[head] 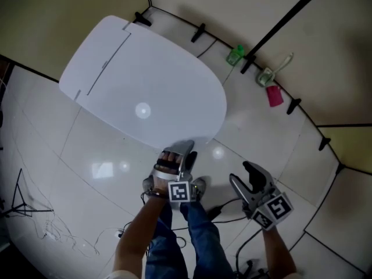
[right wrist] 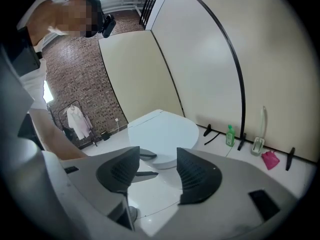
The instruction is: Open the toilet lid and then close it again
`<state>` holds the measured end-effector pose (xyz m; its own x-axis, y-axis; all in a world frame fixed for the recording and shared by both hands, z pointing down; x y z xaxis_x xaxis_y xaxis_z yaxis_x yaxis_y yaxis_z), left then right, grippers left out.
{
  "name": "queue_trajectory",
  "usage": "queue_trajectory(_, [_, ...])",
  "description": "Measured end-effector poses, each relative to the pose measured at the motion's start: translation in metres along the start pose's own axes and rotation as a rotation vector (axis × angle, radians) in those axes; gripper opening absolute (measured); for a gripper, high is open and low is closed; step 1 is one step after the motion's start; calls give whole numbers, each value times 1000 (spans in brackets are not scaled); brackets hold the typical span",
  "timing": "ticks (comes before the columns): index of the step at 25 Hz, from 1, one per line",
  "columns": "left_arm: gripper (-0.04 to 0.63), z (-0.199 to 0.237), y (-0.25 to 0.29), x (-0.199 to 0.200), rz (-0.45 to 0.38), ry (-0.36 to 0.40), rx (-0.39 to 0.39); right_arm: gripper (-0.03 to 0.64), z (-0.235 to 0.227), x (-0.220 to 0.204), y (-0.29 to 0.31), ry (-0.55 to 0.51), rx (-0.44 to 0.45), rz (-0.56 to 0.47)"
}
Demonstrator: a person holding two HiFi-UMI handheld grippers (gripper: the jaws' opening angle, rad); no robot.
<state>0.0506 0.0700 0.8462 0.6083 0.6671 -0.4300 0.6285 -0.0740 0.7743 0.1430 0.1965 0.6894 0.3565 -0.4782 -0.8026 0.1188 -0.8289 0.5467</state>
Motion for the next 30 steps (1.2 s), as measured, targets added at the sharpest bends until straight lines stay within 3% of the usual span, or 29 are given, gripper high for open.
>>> queue_trajectory(5, [267,0,5,0,-26,-78,-92,232,-3,-2,5,5,-5,2])
queue_trajectory(8, [267,9,-16,10,-85,-176,-158,232,2,14,4,-9,-14,-25])
queue_trajectory(12, [265,58,-83,44,-288,-422,-161,232,11,69,-5,-62,-25,-117])
queue_trajectory(15, [265,105,-158,68,-475,-652,-127,232,22,120,-29,-135,-33,-178])
queue_trajectory(17, [265,134,-217,80,-603,-748,-108,232,32,152,-53,-181,-42,-205])
queue_trajectory(20, [265,177,-295,93,-776,-780,-91,232,44,197,-86,-253,-56,-256])
queue_trajectory(23, [265,212,-362,104,-879,-791,-93,232,56,230,-113,-299,-62,-312])
queue_trajectory(30, [265,242,-446,128,-960,-684,-168,232,84,255,-143,-350,-27,-354])
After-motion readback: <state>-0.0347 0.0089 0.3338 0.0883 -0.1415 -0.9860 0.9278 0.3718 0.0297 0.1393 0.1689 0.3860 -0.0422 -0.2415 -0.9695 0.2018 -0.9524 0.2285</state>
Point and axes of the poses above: the fingertips, and each gripper's own axes: y forward along the fingers, z to its left, x out of its top, the point moved 5 cm from there along -y, backward along the fingers, and after that the axes turned 15 degrees about -x, right-handed, at the moved point
